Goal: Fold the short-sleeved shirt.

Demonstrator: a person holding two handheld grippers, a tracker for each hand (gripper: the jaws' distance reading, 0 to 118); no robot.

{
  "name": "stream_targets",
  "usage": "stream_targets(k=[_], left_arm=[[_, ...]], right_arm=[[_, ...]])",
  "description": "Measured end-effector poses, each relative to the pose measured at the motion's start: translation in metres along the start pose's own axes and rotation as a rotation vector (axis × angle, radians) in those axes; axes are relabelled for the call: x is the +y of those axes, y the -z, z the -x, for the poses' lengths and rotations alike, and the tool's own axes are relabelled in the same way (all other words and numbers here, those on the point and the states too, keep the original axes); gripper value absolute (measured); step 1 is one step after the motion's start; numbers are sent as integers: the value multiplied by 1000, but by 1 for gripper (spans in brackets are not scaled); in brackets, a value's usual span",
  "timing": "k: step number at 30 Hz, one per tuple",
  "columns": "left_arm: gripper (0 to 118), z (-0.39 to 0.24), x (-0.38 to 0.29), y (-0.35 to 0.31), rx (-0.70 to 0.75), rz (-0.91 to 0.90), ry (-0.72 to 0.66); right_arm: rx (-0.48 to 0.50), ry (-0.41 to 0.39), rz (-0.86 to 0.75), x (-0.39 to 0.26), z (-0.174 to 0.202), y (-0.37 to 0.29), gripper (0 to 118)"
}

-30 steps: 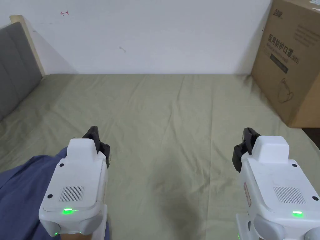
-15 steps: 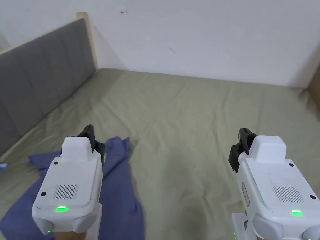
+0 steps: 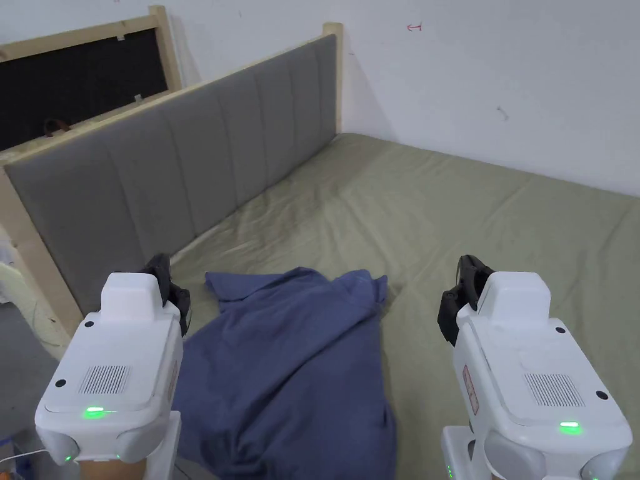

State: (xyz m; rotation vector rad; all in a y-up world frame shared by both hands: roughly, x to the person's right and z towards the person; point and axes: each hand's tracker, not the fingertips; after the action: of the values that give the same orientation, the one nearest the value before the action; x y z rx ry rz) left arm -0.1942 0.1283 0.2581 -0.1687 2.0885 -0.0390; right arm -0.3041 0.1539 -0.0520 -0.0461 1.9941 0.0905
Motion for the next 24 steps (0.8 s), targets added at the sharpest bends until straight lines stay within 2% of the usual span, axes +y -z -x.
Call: stream_targets(k=[6,10,14,19,21,23,24], left_arm=[[0,8,-6,1,-3,23,6],[0,-1,-9,16,-84,106,-6],[0,-23,-16,43,-197,249,-38],[0,-57,-40,88,-365,515,-69],[19,-74,-54,107,-377,632,-79],[79,-89,-75,128,-390,723,-99],[100,-96,-84,136,-389,768,-96]], right_arm=[[21,2,9,-2,6,2,0],[9,-3,14,-3,-2,0,0],[-24,-11,22,-6,-17,-2,0],[-71,-25,40,-9,-41,-2,0],[-97,-28,45,-11,-51,-2,0],[-120,-27,53,-13,-61,-2,0],[-134,-30,59,-15,-66,-3,0]])
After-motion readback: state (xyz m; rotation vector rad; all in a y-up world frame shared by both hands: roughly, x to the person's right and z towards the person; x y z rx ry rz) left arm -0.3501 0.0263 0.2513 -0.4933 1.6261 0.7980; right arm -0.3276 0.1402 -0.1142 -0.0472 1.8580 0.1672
